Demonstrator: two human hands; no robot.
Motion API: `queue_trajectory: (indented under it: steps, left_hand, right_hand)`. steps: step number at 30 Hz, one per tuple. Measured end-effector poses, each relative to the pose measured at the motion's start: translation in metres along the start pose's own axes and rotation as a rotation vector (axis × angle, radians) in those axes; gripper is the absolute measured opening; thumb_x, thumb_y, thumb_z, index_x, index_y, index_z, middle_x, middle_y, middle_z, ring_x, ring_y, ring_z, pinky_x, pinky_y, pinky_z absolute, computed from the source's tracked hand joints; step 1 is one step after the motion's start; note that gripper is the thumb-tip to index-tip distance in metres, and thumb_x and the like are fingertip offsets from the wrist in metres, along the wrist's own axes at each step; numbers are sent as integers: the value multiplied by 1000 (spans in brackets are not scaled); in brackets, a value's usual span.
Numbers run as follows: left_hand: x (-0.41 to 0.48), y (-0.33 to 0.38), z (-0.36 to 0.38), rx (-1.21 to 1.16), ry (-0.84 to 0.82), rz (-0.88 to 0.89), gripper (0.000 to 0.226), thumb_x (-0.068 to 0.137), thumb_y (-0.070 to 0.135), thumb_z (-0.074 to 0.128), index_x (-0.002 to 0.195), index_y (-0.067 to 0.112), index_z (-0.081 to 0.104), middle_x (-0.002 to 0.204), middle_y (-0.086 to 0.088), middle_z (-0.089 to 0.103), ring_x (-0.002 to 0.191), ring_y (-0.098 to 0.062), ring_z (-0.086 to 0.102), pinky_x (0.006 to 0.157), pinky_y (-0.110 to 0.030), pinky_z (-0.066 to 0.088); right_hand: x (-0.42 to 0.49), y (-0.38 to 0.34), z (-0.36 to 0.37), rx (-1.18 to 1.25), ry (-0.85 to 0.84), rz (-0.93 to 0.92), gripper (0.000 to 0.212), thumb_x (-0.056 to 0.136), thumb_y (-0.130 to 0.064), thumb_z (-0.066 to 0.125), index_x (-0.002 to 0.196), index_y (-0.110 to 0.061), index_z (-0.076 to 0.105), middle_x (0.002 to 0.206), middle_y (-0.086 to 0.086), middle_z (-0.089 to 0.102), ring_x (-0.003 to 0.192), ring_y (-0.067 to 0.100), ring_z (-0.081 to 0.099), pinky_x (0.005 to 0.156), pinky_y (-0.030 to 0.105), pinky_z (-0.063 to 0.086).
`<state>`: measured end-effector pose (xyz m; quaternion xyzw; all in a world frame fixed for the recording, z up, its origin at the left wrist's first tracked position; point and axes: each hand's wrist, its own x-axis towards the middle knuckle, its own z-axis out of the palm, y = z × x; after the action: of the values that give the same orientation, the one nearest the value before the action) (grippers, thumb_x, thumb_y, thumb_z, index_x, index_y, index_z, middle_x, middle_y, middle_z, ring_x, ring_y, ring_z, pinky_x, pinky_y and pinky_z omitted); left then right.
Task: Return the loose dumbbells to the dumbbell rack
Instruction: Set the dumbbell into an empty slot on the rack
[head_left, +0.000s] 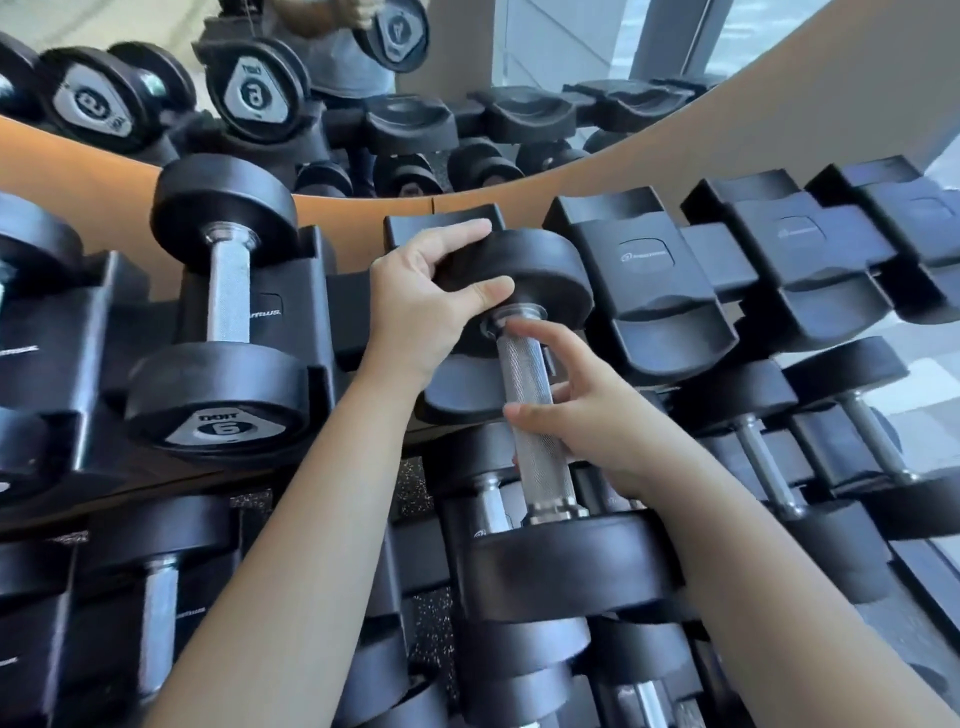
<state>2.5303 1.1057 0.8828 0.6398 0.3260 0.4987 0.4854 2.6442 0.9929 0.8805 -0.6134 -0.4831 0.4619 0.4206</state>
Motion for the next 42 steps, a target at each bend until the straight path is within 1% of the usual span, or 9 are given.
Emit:
queue_trajectory:
  steps: [4,8,13,21,26,32,36,39,42]
  left_hand:
    - [23,-14,-6,10,51,3,46,60,14,76,103,21,63,106,3,65,107,-11,60,99,-33,45]
    - [46,-24,-14,12,86,23,42,60,14,76,98,26,64,106,0,66,108,-15,60,100,-38,44]
    - [75,-29,-23,31,107,38,41,63,9,76,100,23,64,107,-3,63,107,-15,59,100,-33,44]
    - [106,-43,-22,44,98,70,40,65,4,75,97,27,66,101,13,58,103,-8,56,102,-30,40]
    - [118,-50,-16,93,96,128,39,63,12,74,92,35,65,100,17,58,103,-6,56,101,-30,41]
    - [132,-51,-11,107,100,140,43,65,9,74,103,26,64,101,14,58,102,-6,55,101,-29,40]
    - [139,-54,-10,71,117,109,41,67,6,74,98,29,65,102,13,59,102,-4,55,101,-29,41]
    - [143,-58,-14,82,135,98,41,69,4,73,100,29,63,104,12,59,102,-2,55,98,-24,41]
    - [148,-65,-16,106,150,80,42,71,4,73,104,27,62,105,10,59,100,1,54,93,-17,39]
  right_hand:
    - [31,2,3,0,-13,-11,60,82,-2,60,114,-50,44,80,-20,41,81,12,56,75,30,47]
    - [58,-7,1,-28,-17,-6,58,82,-1,59,117,-45,46,73,-19,40,42,-9,47,48,12,39]
    - [90,-17,3,-60,-12,-16,58,83,-3,59,124,-41,45,70,-18,30,37,-9,45,40,12,37]
    - [132,-9,3,-50,15,-57,57,83,-3,57,114,-48,43,76,-18,38,68,2,45,53,11,41]
    - [144,-4,2,-36,39,-98,63,83,-4,58,97,-63,39,109,-2,48,111,29,52,97,49,45]
    - [158,-4,-5,-33,35,-107,62,82,-6,59,98,-63,39,108,-1,43,121,36,46,101,52,40]
    - [166,-3,-10,-62,22,-96,61,83,-6,59,115,-54,40,84,-20,40,97,13,49,100,39,39]
    - [169,-6,-11,-99,48,-83,60,85,-5,58,130,-38,39,71,-22,29,66,-5,33,70,16,36]
    - [175,-10,-9,-131,64,-68,59,85,-4,57,133,-34,39,69,-21,28,59,-4,31,57,11,31]
